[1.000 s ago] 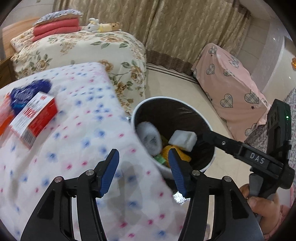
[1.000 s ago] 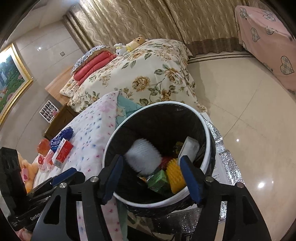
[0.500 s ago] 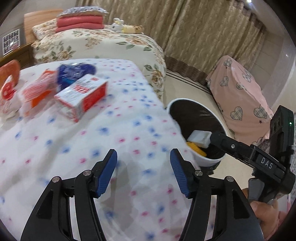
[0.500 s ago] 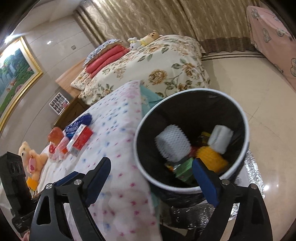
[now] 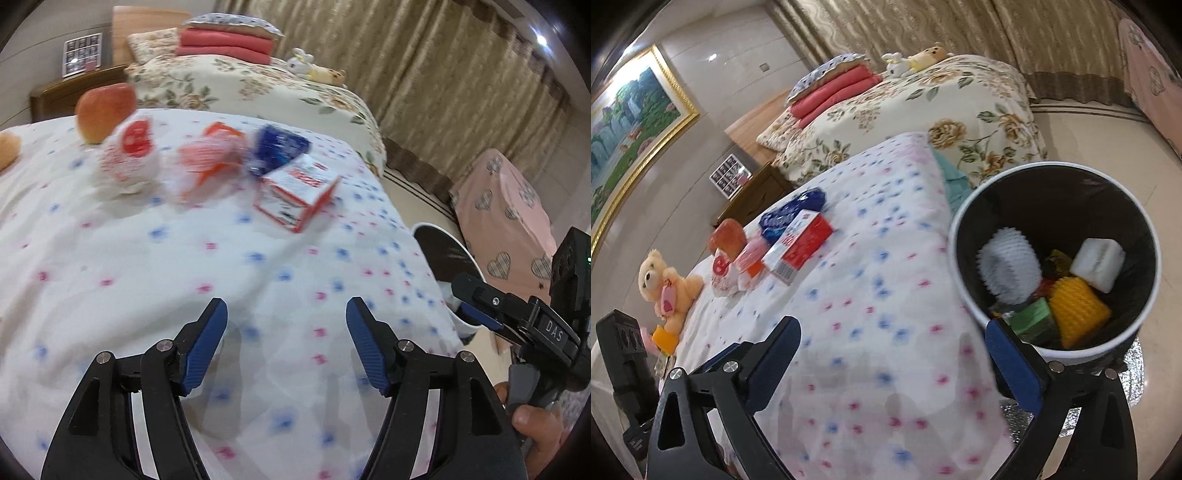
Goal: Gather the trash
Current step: 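Move both open tools back toward the trash on the bed, then grasp the white plastic bag with the left tool while the right tool grasps the white milk carton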
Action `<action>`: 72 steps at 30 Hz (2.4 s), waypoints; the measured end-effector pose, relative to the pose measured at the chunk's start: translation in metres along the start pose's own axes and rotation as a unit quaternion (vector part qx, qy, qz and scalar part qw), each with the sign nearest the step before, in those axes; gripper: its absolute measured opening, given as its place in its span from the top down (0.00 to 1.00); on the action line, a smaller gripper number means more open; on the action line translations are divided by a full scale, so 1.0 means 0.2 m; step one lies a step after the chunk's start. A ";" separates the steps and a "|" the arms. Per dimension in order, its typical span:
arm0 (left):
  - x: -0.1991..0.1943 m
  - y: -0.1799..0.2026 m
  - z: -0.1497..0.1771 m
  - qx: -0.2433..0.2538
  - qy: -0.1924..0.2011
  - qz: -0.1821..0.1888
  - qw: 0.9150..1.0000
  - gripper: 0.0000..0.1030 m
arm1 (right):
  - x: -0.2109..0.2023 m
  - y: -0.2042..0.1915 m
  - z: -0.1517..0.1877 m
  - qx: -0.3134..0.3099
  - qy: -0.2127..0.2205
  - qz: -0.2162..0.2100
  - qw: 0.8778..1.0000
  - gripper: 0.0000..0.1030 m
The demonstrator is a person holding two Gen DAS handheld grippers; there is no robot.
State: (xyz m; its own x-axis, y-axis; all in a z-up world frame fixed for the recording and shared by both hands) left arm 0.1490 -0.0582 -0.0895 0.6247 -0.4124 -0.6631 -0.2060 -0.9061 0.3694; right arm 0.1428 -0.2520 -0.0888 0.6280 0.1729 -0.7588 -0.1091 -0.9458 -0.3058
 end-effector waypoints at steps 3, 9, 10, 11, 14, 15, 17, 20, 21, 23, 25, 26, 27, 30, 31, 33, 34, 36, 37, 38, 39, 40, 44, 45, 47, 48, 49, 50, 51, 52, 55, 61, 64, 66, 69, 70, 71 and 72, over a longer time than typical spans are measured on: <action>-0.04 -0.08 0.00 -0.014 0.007 -0.010 1.000 0.32 | 0.02 -0.06 0.01 -0.007 -0.005 -0.004 1.000 0.02; -0.11 -0.24 0.00 -0.041 0.021 -0.028 0.999 0.30 | 0.08 -0.17 0.01 -0.014 -0.017 -0.011 1.000 0.02; -0.12 -0.26 0.00 -0.044 0.023 -0.030 0.998 0.30 | 0.08 -0.19 0.01 -0.016 -0.019 -0.013 1.000 0.02; -0.12 -0.27 -0.01 -0.046 0.024 -0.032 0.998 0.30 | 0.09 -0.21 0.01 -0.018 -0.020 -0.014 1.000 0.02; -0.14 -0.32 -0.02 -0.052 0.026 -0.039 0.998 0.30 | 0.11 -0.26 0.01 -0.023 -0.022 -0.019 0.999 0.02; -0.14 -0.34 -0.02 -0.054 0.026 -0.043 0.997 0.30 | 0.12 -0.28 0.01 -0.024 -0.023 -0.021 0.999 0.02; -0.15 -0.37 -0.02 -0.055 0.026 -0.047 0.997 0.30 | 0.14 -0.31 0.01 -0.025 -0.025 -0.023 0.999 0.02; -0.15 -0.41 -0.03 -0.061 0.027 -0.054 0.996 0.29 | 0.17 -0.36 0.01 -0.028 -0.030 -0.028 0.999 0.02; -0.15 -0.43 -0.03 -0.064 0.028 -0.056 0.996 0.29 | 0.18 -0.37 0.01 -0.029 -0.031 -0.029 0.999 0.02; -0.15 -0.46 -0.04 -0.066 0.029 -0.059 0.996 0.29 | 0.21 -0.40 0.01 -0.032 -0.034 -0.030 0.998 0.02; -0.15 -0.49 -0.05 -0.067 0.029 -0.063 0.995 0.29 | 0.23 -0.43 0.01 -0.036 -0.036 -0.032 0.998 0.02; -0.15 -0.49 -0.06 -0.068 0.029 -0.065 0.995 0.29 | 0.24 -0.45 0.00 -0.038 -0.038 -0.033 0.998 0.02; -0.15 -0.51 -0.07 -0.069 0.031 -0.067 0.995 0.29 | 0.25 -0.46 0.00 -0.038 -0.039 -0.034 0.998 0.02; -0.15 -0.55 -0.09 -0.071 0.031 -0.071 0.994 0.29 | 0.29 -0.50 -0.01 -0.039 -0.042 -0.035 0.998 0.02; -0.15 -0.55 -0.10 -0.072 0.032 -0.073 0.994 0.29 | 0.30 -0.51 -0.01 -0.039 -0.043 -0.036 0.998 0.02; -0.14 -0.58 -0.13 -0.071 0.033 -0.074 0.994 0.29 | 0.32 -0.53 -0.02 -0.038 -0.044 -0.035 0.998 0.02; -0.14 -0.59 -0.15 -0.071 0.034 -0.075 0.994 0.29 | 0.34 -0.55 -0.03 -0.038 -0.044 -0.035 0.998 0.02; -0.13 -0.61 -0.18 -0.068 0.035 -0.077 0.994 0.29 | 0.36 -0.57 -0.04 -0.037 -0.043 -0.033 0.998 0.02; -0.13 -0.62 -0.20 -0.068 0.037 -0.079 0.994 0.29 | 0.37 -0.58 -0.05 -0.038 -0.042 -0.030 0.998 0.02; -0.12 -0.63 -0.21 -0.067 0.039 -0.079 0.994 0.29 | 0.39 -0.60 -0.06 -0.038 -0.040 -0.024 0.998 0.02; -0.12 -0.64 -0.23 -0.066 0.041 -0.081 0.994 0.29 | 0.40 -0.61 -0.06 -0.038 -0.039 -0.021 0.998 0.02; -0.11 -0.66 -0.25 -0.066 0.042 -0.082 0.994 0.29 | 0.42 -0.61 -0.07 -0.035 -0.038 -0.017 0.999 0.02; -0.07 -0.71 -0.33 -0.065 0.045 -0.083 0.993 0.29 | 0.47 -0.65 -0.12 -0.029 -0.029 -0.001 0.999 0.02; -0.06 -0.72 -0.34 -0.064 0.046 -0.083 0.993 0.28 | 0.48 -0.65 -0.13 -0.030 -0.027 0.004 0.999 0.02; -0.03 -0.75 -0.38 -0.062 0.044 -0.082 0.994 0.28 | 0.51 -0.67 -0.15 -0.031 -0.024 0.016 0.999 0.02; -0.02 -0.76 -0.39 -0.063 0.042 -0.082 0.994 0.28 | 0.52 -0.67 -0.16 -0.031 -0.024 0.021 0.999 0.02; 0.00 -0.77 -0.41 -0.064 0.041 -0.081 0.994 0.28 | 0.54 -0.68 -0.17 -0.031 -0.025 0.027 0.999 0.02; 0.01 -0.78 -0.42 -0.065 0.040 -0.079 0.994 0.28 | 0.55 -0.69 -0.17 -0.032 -0.025 0.031 0.999 0.02; 0.02 -0.78 -0.42 -0.065 0.039 -0.077 0.994 0.28 | 0.56 -0.69 -0.18 -0.034 -0.023 0.034 0.999 0.02; 0.03 -0.78 -0.43 -0.065 0.038 -0.074 0.994 0.28 | 0.57 -0.70 -0.19 -0.037 -0.020 0.039 0.998 0.02; 0.04 -0.77 -0.44 -0.057 0.038 -0.068 0.995 0.33 | 0.59 -0.69 -0.20 -0.043 -0.012 0.046 0.998 0.06; 0.08 -0.72 -0.43 -0.032 0.023 -0.049 0.998 0.76 | 0.56 -0.65 -0.20 -0.049 -0.011 0.052 0.997 0.37; 0.05 -0.71 -0.42 -0.031 0.029 -0.049 0.998 0.80 | 0.53 -0.62 -0.19 -0.051 -0.017 0.036 0.998 0.46; 0.02 -0.70 -0.39 -0.034 0.031 -0.049 0.998 0.81 | 0.49 -0.62 -0.18 -0.056 -0.016 0.026 0.998 0.49; -0.01 -0.69 -0.35 -0.038 0.033 -0.047 0.998 0.81 | 0.45 -0.60 -0.15 -0.059 -0.020 0.011 0.998 0.49; -0.03 -0.68 -0.33 -0.040 0.033 -0.045 0.998 0.81 | 0.43 -0.59 -0.14 -0.061 -0.021 0.007 0.998 0.50; -0.05 -0.66 -0.31 -0.041 0.033 -0.042 0.998 0.81 | 0.42 -0.58 -0.12 -0.062 -0.023 0.004 0.998 0.50; -0.05 -0.66 -0.30 -0.042 0.033 -0.040 0.998 0.81 | 0.40 -0.57 -0.11 -0.064 -0.024 0.002 0.998 0.50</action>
State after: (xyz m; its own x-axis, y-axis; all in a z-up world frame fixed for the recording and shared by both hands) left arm 0.2141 0.0703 -0.0925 0.6852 -0.3289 -0.6499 -0.0910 -0.9239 0.3716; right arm 0.2223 -0.1364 -0.1028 0.5893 0.1799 -0.7876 -0.0100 -0.9732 -0.2297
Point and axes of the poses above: each gripper's, at about its wrist camera, not at the fingertips, and x roughly the way its jaws point, y to its right, z to its underside, the point moved 4 cm from there along x, roughly the way its jaws point, and after that the axes turned 6 degrees about z, right-handed, at the moved point
